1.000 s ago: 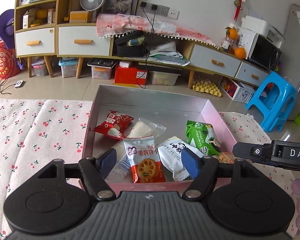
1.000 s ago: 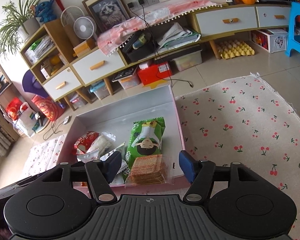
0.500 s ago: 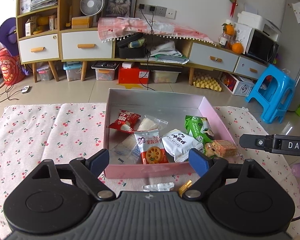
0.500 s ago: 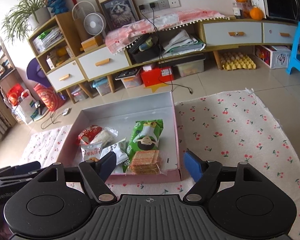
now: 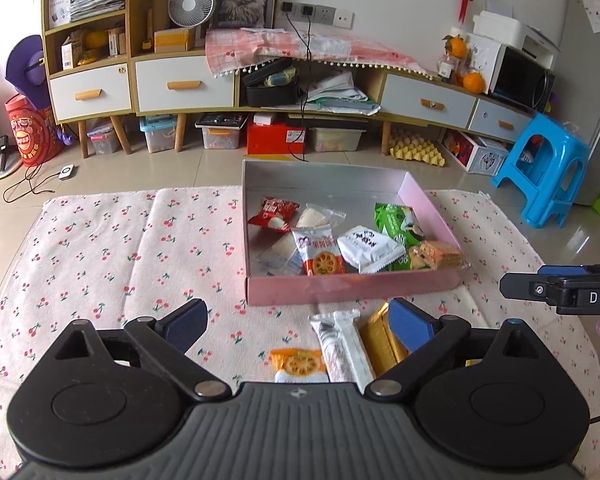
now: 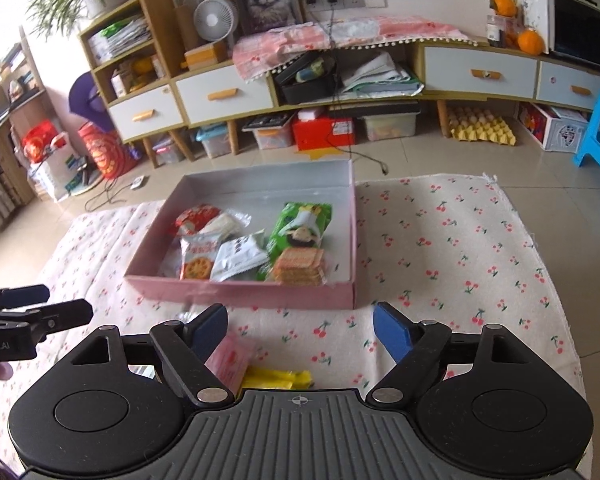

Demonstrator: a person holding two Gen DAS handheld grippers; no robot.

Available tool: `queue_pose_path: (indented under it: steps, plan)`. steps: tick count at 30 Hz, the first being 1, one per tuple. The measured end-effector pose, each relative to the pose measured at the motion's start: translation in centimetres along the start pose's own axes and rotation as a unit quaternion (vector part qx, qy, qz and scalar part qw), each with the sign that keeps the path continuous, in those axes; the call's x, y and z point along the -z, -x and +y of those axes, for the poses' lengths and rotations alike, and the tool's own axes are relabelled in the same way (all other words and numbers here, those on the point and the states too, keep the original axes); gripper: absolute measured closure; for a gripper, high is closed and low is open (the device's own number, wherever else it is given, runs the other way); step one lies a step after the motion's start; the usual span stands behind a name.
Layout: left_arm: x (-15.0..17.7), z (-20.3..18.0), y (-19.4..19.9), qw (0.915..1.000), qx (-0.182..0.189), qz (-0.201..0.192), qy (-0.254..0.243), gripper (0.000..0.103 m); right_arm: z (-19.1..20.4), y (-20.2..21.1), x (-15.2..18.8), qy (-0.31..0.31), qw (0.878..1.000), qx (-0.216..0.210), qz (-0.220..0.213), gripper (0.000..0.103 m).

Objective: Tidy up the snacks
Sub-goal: 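Move both tools back over the remaining snacks, then grasp the white wrapped bar with the left tool while the right tool grasps the yellow chip bag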

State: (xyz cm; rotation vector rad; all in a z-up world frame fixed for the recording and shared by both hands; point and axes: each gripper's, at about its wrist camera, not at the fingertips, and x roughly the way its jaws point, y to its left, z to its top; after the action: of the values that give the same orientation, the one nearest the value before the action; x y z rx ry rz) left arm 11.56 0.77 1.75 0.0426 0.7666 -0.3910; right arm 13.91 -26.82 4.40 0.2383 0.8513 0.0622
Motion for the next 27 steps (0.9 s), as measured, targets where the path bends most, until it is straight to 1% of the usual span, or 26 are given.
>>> queue_pose_path:
  steps: [3,6,10,17,23,27]
  plan:
    - [1.0,0.6,0.4,1.0000,0.003,-0.004,-0.007,0.002,1.1,0.4,0.8,0.022,1.000,-0.006,0.009,0.018]
    - [1.8,0.9,0.3,0.9997,-0.007,0.008,-0.023,0.002,2.2,0.5,1.8,0.043,0.999,-0.016,0.018,0.017]
    - [3.1,1.4,0.5,0.9990,-0.014,0.014,-0.041,0.001,3.5,0.3,3.0,0.057,0.998,-0.027,0.031,0.016]
    - [4.7,2.0,0.4,0.9967,-0.031,0.022,-0.072,0.001,5.3,-0.2,4.7,0.097,0.994,-0.032,0.043,0.015]
    - [5.2,2.6,-0.2,0.9962,-0.042,0.030,-0.070,0.001,5.6,-1.3,5.3,0.103,0.993,-0.019,0.057,0.015]
    - [5.2,3.0,-0.4,0.9975,-0.032,0.038,-0.050,0.003,5.2,-1.9,5.4,0.092,0.993,-0.005,0.067,0.015]
